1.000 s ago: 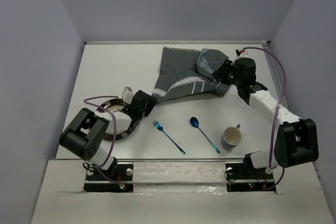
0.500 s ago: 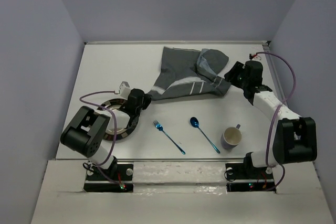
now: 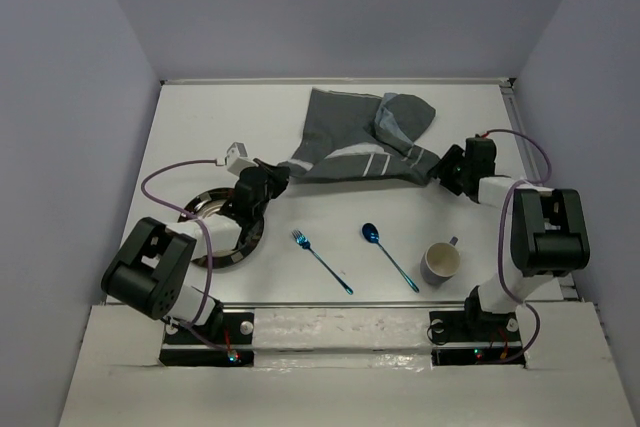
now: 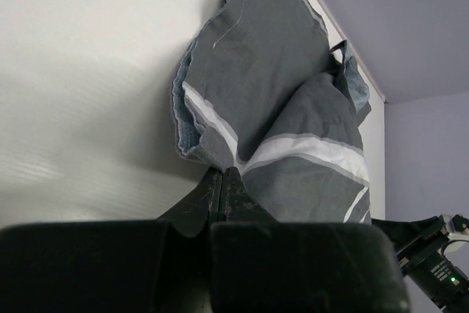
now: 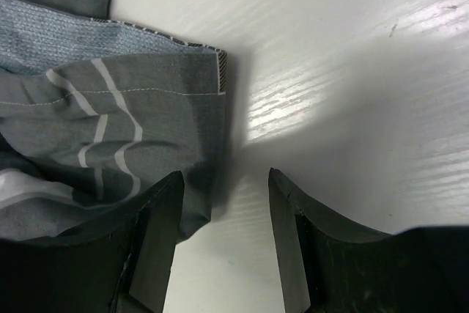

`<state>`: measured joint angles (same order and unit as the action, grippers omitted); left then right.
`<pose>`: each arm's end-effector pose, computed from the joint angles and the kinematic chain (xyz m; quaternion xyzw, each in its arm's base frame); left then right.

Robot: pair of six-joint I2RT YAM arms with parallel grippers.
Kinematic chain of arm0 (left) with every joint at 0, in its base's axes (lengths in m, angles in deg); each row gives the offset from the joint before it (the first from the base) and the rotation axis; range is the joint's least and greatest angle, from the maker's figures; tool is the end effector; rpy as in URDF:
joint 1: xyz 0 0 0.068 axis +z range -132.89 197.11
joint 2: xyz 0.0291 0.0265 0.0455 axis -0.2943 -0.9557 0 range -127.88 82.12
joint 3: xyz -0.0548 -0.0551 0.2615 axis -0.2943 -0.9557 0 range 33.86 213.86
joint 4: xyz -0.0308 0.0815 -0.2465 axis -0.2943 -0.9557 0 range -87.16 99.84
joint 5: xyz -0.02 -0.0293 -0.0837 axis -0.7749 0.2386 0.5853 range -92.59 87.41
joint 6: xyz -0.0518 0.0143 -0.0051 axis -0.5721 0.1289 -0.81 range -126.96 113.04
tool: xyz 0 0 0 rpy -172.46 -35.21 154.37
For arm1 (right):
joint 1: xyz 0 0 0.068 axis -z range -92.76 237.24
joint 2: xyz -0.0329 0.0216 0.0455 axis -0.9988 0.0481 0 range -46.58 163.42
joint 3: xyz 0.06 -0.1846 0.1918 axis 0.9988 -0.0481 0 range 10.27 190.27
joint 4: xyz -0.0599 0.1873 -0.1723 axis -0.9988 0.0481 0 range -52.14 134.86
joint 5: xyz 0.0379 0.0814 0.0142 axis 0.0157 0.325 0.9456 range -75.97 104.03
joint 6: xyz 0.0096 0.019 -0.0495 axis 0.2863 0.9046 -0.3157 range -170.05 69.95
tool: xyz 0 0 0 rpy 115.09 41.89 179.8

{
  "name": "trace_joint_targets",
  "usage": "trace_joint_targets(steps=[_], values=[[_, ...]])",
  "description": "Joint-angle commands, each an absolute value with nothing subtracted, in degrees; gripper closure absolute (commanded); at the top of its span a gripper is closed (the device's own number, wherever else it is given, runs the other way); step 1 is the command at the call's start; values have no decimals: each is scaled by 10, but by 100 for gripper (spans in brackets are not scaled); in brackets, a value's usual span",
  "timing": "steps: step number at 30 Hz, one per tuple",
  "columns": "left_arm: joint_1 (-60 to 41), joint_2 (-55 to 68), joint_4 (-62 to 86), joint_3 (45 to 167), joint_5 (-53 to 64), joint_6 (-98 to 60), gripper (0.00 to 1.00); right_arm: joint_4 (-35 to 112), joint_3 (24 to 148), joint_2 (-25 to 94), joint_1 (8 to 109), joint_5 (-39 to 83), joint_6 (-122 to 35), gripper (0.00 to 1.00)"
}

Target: Set the dinner table for one person

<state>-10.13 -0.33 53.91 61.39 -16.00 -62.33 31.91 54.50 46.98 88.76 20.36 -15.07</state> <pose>0.2544 -0.1217 0.1886 -0.2582 0.7245 -0.3501 0.5347 0.3210 -0.0046 0.1552 0.2664 0.8777 0.1623 0.3638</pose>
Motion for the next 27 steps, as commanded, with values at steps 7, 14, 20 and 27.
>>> trace_joint_targets(steps=[7, 14, 20, 27], values=[[-100, 27, 586, 597, -165, -585, 100, 232, 565, 532, 900, 212, -99, 62], [-100, 29, 584, 605, -166, -578, 100, 168, 550, 536, 900, 197, -86, 94], [-101, 58, 568, 657, -177, -547, 100, 129, 528, 428, 900, 193, -108, 100], [-101, 176, 481, 806, -238, -430, 100, 301, 625, 177, 900, 108, -188, 100]])
